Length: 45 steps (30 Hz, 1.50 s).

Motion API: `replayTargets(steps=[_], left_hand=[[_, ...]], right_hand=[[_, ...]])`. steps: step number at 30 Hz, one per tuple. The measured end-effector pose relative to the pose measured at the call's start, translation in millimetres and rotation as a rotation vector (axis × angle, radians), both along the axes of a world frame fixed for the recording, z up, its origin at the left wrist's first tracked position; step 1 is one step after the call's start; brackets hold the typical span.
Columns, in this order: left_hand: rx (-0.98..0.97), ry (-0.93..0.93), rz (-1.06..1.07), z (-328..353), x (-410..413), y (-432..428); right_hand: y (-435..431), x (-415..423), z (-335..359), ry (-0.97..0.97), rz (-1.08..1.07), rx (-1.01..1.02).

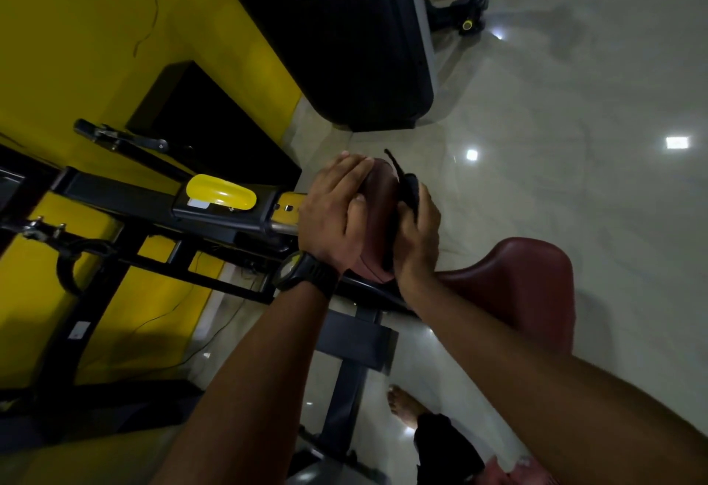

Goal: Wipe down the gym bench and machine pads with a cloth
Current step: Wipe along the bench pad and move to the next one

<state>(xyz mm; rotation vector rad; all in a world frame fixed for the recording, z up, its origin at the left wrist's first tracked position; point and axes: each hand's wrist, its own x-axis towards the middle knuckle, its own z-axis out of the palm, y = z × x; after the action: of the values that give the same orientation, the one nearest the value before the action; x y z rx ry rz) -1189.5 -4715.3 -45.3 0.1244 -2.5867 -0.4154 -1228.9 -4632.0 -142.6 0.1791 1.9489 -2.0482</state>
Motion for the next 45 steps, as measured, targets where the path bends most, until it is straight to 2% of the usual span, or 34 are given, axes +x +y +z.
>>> replayTargets(steps=[2,4,9,13,17,20,23,27,32,35,40,45], left_hand=[[-0.014,-0.001,-0.001,0,0,-1],[-0.012,0.006,-0.01,-1,0,-1],[-0.006,0.018,-0.005,-2,-1,-2],[0.003,0.017,0.003,-1,1,2],[-0.004,0.029,-0.006,-1,-1,-1],[-0.011,0.033,-0.019,-2,-1,-1],[-0.005,0.058,-0.028,-4,-1,-2],[-0.031,0.058,-0.023,-6,-2,-5],[0.005,0.009,-0.012,-2,-1,-3],[0.051,-0.025,-0.009,-1,1,-3],[0.074,-0.059,-0.001,2,3,2],[0.037,-0.035,-0.047,-11,19,5]], right_hand=[[2,12,12,0.174,-0.072,-0.042],[1,-2,14,0.235,-0.056,-0.085],[2,-38,-26,-0.022,0.093,-0.103],[1,7,-53,-0.201,-0.005,-0.134],[-2,26,-47,-0.166,-0.048,-0.068],[-7,21,-51,-0.236,-0.097,-0.096],[-13,20,-54,-0.298,-0.104,-0.038],[-8,16,8,-0.202,-0.085,0.006],[3,20,42,-0.012,-0.103,-0.032],[8,28,47,0.036,-0.108,-0.112],[21,45,50,0.136,-0.124,-0.101],[48,65,33,0.197,-0.133,0.062]])
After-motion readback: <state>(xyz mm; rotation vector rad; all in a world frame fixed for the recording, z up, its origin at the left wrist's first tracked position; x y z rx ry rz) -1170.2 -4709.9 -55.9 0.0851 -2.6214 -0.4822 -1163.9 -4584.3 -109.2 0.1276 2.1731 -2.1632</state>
